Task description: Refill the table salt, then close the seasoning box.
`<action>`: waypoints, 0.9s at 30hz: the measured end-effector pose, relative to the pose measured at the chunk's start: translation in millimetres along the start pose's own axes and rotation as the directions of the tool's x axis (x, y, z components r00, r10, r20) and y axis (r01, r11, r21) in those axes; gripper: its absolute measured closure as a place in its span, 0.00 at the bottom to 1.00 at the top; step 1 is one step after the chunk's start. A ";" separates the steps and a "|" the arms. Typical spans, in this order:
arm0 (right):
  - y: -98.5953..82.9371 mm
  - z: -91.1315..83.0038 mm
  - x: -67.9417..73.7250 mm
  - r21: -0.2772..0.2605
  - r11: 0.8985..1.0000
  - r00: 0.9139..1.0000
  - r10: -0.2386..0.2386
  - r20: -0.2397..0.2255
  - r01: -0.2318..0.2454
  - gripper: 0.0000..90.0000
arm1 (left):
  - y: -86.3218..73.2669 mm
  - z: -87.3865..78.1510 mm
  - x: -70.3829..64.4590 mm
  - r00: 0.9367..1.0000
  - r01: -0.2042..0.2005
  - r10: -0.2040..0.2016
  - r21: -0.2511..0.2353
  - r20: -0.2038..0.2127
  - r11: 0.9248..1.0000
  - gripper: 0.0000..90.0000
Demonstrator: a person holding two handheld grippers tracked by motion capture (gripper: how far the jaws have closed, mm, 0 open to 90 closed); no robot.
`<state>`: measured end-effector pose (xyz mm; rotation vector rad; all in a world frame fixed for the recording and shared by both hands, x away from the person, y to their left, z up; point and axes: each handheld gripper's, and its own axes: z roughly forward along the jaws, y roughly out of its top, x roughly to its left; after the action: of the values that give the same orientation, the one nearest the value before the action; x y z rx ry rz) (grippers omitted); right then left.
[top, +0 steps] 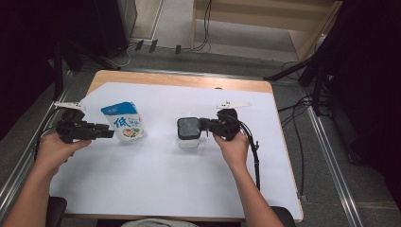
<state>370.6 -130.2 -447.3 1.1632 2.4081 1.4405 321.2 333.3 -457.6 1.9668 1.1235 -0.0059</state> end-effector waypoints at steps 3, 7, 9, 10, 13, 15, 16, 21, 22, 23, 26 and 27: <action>-2.2 -3.7 -3.1 -0.013 1.000 1.000 0.004 0.012 -0.004 0.92 | 0.2 0.8 -0.2 1.000 -0.007 0.007 0.004 0.002 1.000 0.58; -5.7 -9.2 -9.4 -0.029 0.999 0.999 0.019 0.030 -0.018 0.87 | 0.2 2.4 -0.3 1.000 0.000 0.000 0.009 0.002 1.000 0.57; -6.7 -12.5 -12.7 -0.031 0.999 0.999 0.026 0.036 -0.025 0.85 | 0.1 3.6 0.6 1.000 -0.002 0.002 0.011 -0.001 1.000 0.57; -7.4 -14.2 -14.0 -0.036 0.999 0.999 0.027 0.043 -0.025 0.84 | 0.1 3.9 1.0 1.000 -0.001 0.001 0.011 0.004 1.000 0.57; -9.7 -20.4 -18.9 -0.049 0.999 0.998 0.021 0.058 -0.019 0.81 | 0.4 4.7 2.3 1.000 0.002 -0.002 0.012 0.003 1.000 0.57; -11.5 -24.7 -21.5 -0.044 0.999 0.997 0.012 0.076 -0.009 0.77 | 0.6 5.5 2.8 1.000 0.001 -0.001 0.011 0.004 1.000 0.57; -12.9 -26.7 -23.0 -0.047 0.999 0.996 0.004 0.085 0.000 0.77 | 0.7 5.8 2.9 1.000 -0.002 0.002 0.013 0.003 1.000 0.57; -22.2 -37.4 -33.8 -0.058 0.998 0.993 0.032 0.112 -0.026 0.72 | 1.2 8.7 5.2 1.000 -0.015 0.015 0.003 -0.004 1.000 0.56; -24.2 -39.4 -35.7 -0.059 0.998 0.993 0.035 0.114 -0.029 0.72 | 1.2 9.3 5.7 1.000 -0.011 0.011 0.005 -0.004 1.000 0.56; -26.0 -41.7 -37.3 -0.056 0.998 0.992 0.038 0.119 -0.032 0.71 | 1.1 9.9 6.4 1.000 -0.013 0.013 0.005 -0.008 1.000 0.56; -32.7 -48.4 -41.4 -0.073 0.997 0.990 0.038 0.136 -0.029 0.67 | 0.5 10.9 7.4 1.000 -0.021 0.021 0.006 -0.018 1.000 0.55; -35.0 -50.7 -43.2 -0.072 0.997 0.989 0.042 0.144 -0.032 0.66 | 0.2 10.9 7.7 1.000 -0.023 0.023 0.006 -0.018 1.000 0.54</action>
<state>358.9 -203.5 -459.3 1.2567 2.2333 1.3863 330.1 331.3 -467.4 1.9885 1.1142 0.0208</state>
